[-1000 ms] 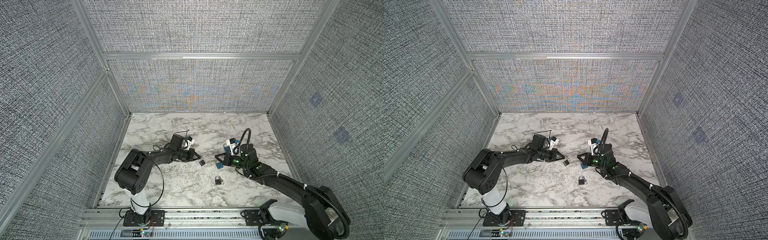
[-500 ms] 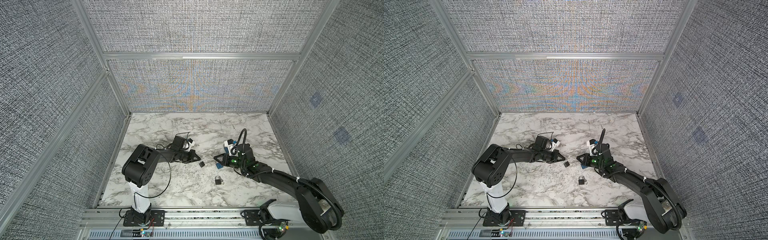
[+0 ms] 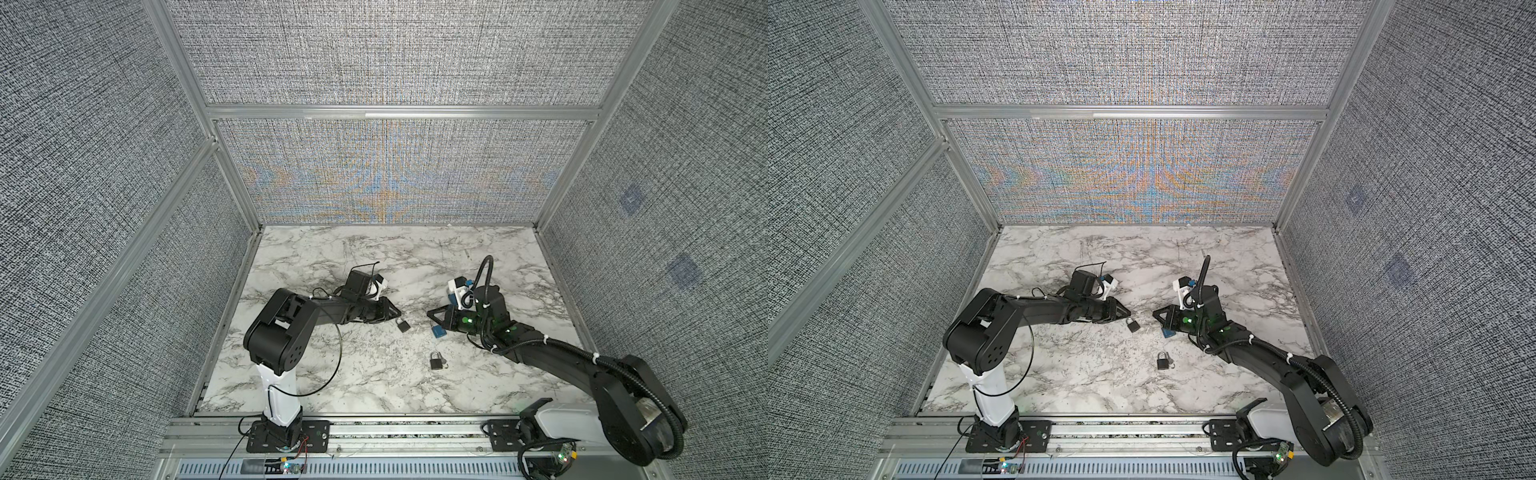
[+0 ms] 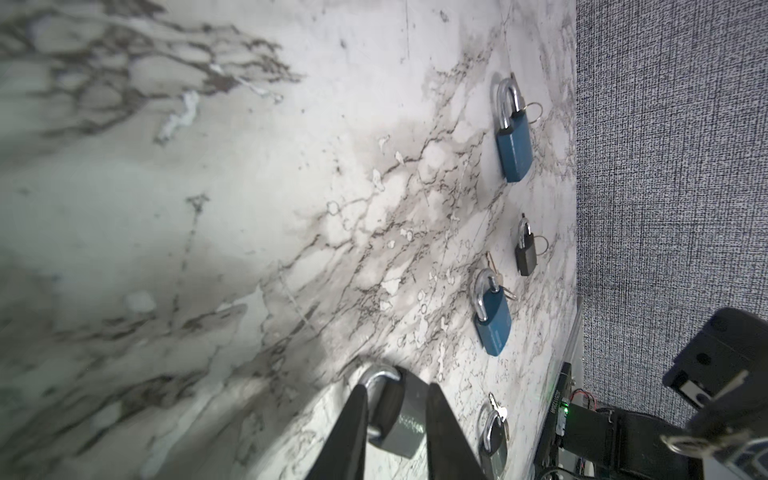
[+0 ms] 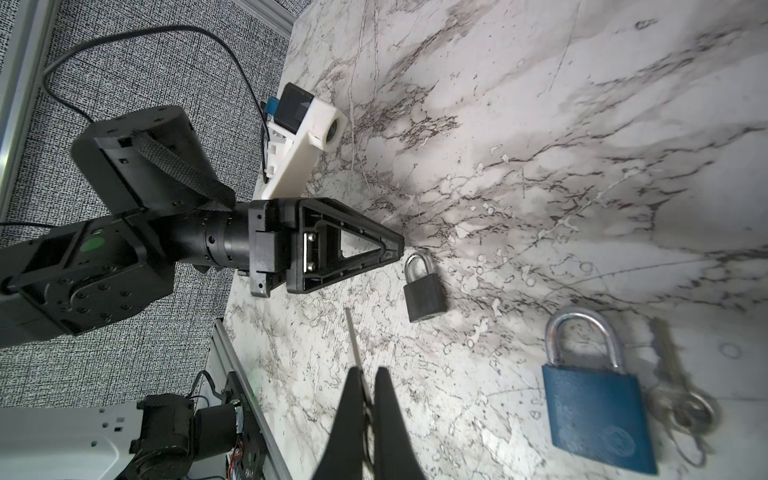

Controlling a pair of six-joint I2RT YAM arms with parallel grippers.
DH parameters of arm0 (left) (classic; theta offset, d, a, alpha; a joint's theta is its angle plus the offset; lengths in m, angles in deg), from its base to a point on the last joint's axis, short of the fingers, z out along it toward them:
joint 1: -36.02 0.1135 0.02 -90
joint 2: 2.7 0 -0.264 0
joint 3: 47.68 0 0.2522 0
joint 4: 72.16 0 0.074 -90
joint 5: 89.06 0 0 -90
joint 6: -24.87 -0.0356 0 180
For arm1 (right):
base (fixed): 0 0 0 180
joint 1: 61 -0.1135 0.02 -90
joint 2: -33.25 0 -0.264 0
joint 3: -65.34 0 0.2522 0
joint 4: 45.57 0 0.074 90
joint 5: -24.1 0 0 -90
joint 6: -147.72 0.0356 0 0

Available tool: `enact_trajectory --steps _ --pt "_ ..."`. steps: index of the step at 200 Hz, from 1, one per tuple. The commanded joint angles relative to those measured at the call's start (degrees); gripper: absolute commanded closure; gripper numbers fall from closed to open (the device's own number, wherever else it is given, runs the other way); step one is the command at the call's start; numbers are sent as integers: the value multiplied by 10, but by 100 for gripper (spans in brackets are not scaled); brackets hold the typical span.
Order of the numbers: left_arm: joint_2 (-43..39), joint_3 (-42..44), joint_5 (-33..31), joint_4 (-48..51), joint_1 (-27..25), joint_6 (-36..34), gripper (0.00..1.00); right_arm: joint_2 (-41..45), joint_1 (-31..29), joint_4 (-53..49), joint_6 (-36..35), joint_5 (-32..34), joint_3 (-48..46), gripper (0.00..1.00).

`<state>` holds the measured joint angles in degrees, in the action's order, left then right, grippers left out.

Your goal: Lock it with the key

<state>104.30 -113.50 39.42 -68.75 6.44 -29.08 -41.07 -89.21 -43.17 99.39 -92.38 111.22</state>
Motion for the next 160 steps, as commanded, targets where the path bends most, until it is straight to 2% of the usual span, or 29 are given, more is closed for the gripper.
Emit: enact_trajectory --steps 1,32,74,116,160 --pt "-19 3 -33 4 1 -2 70 -8 -8 -22 -18 24 18 100" --pt "-66 17 -76 9 2 -4 70 -37 -32 -66 -48 64 57 100" --pt "-177 63 -160 10 5 -13 70 -92 -64 -108 -82 120 106 100" --pt "-300 128 -229 1 13 -15 70 -161 -81 -98 -88 129 137 100" --pt "-403 159 -315 50 14 -9 70 -217 -87 -89 -88 140 160 100"
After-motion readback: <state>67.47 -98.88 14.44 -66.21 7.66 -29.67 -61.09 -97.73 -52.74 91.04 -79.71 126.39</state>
